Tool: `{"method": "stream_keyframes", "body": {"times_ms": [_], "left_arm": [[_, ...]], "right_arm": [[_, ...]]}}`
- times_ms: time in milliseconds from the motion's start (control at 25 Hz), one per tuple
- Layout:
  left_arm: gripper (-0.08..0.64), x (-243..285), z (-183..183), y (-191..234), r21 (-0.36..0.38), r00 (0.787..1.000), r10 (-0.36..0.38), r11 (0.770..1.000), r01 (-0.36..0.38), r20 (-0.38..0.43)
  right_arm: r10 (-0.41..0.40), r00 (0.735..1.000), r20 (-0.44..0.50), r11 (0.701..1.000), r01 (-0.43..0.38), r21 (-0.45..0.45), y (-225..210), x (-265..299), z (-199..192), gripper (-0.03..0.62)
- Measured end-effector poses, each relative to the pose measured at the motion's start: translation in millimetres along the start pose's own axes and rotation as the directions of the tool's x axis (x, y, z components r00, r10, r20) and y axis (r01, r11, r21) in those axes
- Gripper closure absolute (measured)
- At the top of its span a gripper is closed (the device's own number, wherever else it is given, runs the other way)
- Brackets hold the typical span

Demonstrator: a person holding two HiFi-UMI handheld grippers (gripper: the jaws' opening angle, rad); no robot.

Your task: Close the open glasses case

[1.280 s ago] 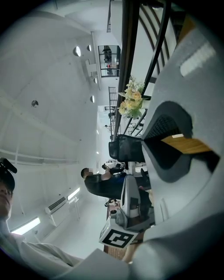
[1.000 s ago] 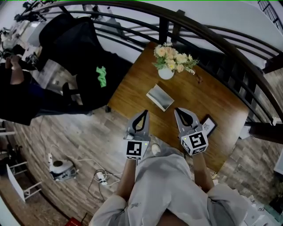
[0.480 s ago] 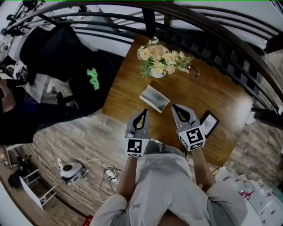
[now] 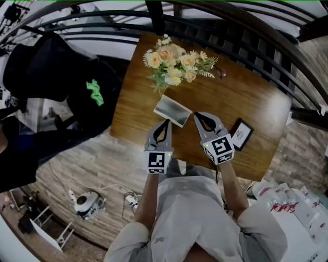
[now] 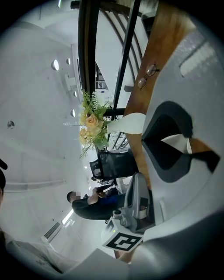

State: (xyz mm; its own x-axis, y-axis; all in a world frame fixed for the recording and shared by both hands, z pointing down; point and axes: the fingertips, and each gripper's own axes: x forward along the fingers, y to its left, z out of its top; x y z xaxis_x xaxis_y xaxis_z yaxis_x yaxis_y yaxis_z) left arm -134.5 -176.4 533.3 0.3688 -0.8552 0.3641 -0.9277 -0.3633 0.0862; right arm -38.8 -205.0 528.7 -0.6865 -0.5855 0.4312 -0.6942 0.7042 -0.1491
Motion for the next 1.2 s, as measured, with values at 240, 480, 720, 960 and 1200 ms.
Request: {"method": "stream_keyframes", "body": {"times_ms": [240, 480, 720, 960, 1200], "left_arm": [[0.541, 21, -19, 6, -0.010, 0.998, -0.052, 0.999, 0.052, -0.035], [0.540, 39, -36, 4, -0.011, 0.993, -0.093, 0.996, 0.092, -0.075], [0.540, 56, -49, -1, -0.018, 0.986, -0.124, 0.992, 0.123, -0.110], [0.540, 70, -58, -8, -0.026, 0.980, -0.146, 0.989, 0.144, -0.133], [0.541, 81, -68, -13, -0.033, 0.974, -0.162, 0.987, 0.158, -0.160]], "right_arm": [[-0.052, 0.998, -0.038, 0.998, 0.053, 0.025, -13, 17, -17, 0.589], [-0.060, 0.994, -0.089, 0.997, 0.065, 0.049, -21, 30, -39, 0.589], [-0.056, 0.991, -0.124, 0.996, 0.064, 0.063, -25, 40, -52, 0.589], [-0.048, 0.987, -0.153, 0.995, 0.061, 0.082, -28, 49, -65, 0.589], [-0.039, 0.984, -0.172, 0.994, 0.055, 0.089, -30, 54, -72, 0.589]]}}
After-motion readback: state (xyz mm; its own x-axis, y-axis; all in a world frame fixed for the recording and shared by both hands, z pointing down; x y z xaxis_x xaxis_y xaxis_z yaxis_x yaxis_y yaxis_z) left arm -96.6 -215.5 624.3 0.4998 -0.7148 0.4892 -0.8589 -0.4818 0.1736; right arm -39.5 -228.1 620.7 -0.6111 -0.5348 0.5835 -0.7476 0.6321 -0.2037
